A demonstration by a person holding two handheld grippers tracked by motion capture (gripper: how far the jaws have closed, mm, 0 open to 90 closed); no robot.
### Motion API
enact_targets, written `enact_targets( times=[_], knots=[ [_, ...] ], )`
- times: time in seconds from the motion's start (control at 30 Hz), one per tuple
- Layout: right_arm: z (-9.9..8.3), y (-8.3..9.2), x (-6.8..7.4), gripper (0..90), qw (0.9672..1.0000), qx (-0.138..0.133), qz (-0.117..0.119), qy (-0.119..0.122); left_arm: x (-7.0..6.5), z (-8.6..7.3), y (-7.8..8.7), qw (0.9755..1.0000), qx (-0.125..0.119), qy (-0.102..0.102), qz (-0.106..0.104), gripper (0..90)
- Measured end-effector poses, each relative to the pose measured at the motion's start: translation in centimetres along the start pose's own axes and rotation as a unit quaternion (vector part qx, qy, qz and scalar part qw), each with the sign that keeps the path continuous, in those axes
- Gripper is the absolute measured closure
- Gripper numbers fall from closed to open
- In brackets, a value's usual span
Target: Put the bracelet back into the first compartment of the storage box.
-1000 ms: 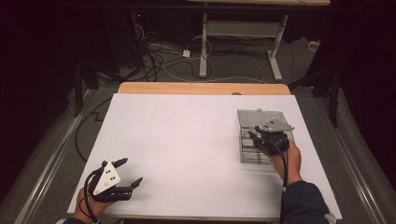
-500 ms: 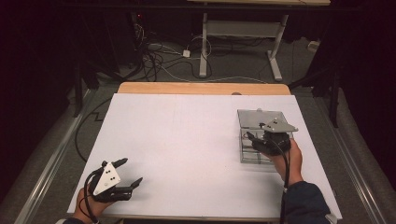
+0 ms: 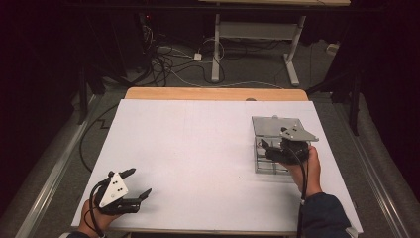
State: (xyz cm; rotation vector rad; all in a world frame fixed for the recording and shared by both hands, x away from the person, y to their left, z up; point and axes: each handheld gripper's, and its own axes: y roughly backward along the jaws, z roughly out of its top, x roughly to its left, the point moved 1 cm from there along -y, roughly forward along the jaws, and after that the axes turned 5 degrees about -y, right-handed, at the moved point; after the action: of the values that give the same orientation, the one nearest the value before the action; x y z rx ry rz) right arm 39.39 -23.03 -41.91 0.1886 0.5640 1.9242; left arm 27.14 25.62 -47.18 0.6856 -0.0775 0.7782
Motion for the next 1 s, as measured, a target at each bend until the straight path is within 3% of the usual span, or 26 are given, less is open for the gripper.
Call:
enact_targets(
  times=[1.0],
  knots=[
    [0.9, 1.7, 2.1, 16.0, 0.9983, -0.042, 0.034, 0.022, -0.2, 0.1, -0.1, 1.0, 0.002, -0.004, -0.003, 17.6]
  ],
)
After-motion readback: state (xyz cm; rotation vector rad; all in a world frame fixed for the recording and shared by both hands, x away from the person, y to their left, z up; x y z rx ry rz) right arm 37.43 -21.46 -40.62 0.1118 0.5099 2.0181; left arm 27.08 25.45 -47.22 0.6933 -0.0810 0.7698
